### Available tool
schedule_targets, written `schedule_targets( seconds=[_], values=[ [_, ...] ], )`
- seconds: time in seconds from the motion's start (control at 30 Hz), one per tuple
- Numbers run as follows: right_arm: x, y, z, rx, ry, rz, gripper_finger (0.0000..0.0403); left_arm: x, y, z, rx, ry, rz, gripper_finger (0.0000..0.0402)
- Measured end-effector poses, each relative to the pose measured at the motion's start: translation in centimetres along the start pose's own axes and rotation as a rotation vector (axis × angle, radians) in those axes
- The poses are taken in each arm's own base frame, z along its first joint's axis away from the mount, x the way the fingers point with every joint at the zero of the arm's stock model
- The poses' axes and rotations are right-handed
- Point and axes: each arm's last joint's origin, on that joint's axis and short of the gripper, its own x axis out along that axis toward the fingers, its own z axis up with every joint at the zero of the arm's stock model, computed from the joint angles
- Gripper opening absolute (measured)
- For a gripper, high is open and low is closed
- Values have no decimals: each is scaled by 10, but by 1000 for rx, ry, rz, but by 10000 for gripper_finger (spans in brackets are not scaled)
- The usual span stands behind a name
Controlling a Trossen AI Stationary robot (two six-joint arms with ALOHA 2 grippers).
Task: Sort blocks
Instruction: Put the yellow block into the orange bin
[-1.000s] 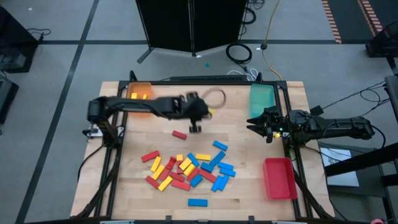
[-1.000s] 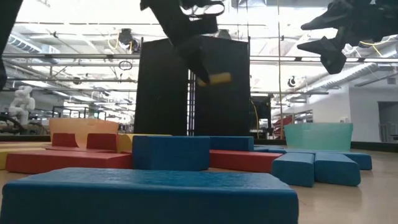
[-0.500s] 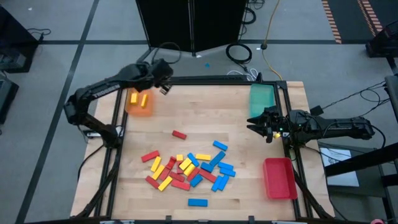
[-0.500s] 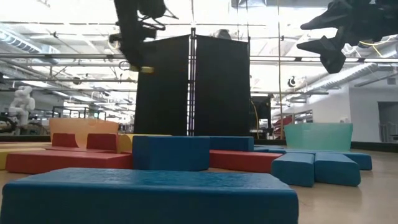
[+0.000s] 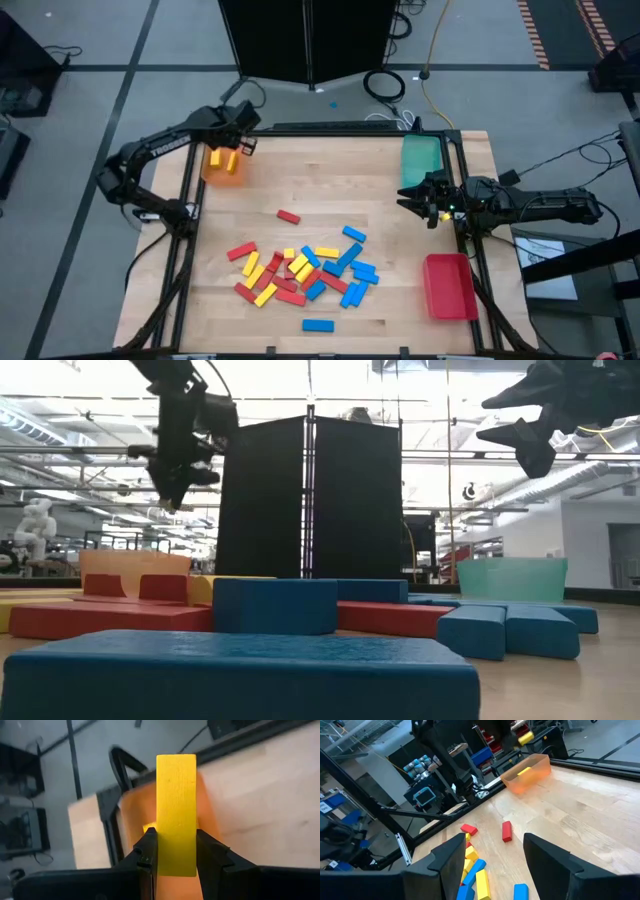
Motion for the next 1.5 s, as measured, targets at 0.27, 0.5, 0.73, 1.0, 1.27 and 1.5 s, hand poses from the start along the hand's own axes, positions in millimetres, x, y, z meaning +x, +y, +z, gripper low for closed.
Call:
schedule_targets(
  seconds=[0.27,0.5,0.73,1.0,1.27,1.5],
  values=[
    [0,0,0,8,1,0,194,29,-6,-30,-102,29,-57,76],
    [0,0,0,19,1,0,194,59,-7,-56,-158,88,-52,76],
    [0,0,0,19,2,1,194,70,-6,-62,-214,104,-82,77],
    [0,0,0,10,4,4,194,67,-4,-63,-206,105,-78,229],
    [0,0,0,0,5,4,194,55,-10,-58,-123,161,-258,277],
    [0,0,0,0,4,3,194,-13,-18,-29,95,-122,-475,267]
  ],
)
